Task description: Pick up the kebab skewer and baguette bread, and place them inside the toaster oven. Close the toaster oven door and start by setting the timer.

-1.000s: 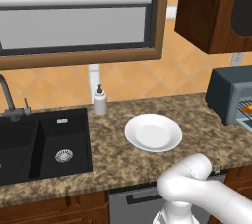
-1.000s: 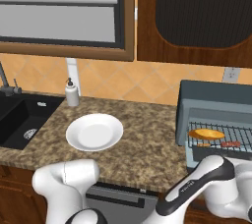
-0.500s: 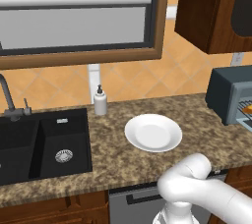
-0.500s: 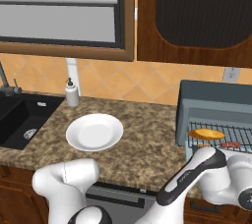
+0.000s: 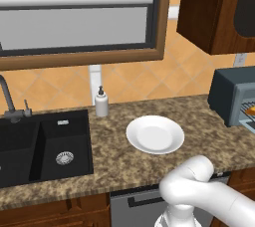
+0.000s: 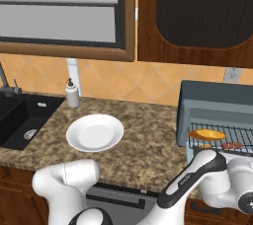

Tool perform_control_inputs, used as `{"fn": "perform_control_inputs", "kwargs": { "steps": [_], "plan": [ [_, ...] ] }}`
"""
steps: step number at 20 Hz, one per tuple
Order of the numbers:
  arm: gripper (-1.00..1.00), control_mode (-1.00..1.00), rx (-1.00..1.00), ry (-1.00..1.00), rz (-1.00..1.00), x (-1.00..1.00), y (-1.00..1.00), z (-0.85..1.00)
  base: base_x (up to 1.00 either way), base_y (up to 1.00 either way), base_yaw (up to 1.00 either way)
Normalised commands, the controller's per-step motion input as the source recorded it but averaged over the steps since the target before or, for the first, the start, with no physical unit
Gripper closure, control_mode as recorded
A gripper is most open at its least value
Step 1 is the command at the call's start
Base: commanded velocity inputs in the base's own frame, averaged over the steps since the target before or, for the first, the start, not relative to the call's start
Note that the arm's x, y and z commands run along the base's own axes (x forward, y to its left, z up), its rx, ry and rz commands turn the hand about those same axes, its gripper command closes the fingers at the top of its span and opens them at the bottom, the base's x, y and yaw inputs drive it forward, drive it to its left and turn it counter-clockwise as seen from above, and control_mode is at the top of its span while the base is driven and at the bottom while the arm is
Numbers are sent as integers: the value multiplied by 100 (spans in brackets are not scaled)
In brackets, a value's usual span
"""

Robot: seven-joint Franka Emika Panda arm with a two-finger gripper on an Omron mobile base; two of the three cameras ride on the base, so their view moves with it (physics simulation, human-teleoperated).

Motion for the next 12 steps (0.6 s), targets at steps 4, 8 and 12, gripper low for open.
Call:
{"fn": "perform_control_inputs", "kwargs": {
  "steps": [4, 8, 12],
  "plan": [
    [-100, -100, 0, 0, 0, 0, 0, -2, 0, 0, 0],
    [-100, -100, 0, 0, 0, 0, 0, 0, 0, 0, 0],
    [-100, -100, 0, 0, 0, 0, 0, 0, 0, 0, 0]
  ]
}}
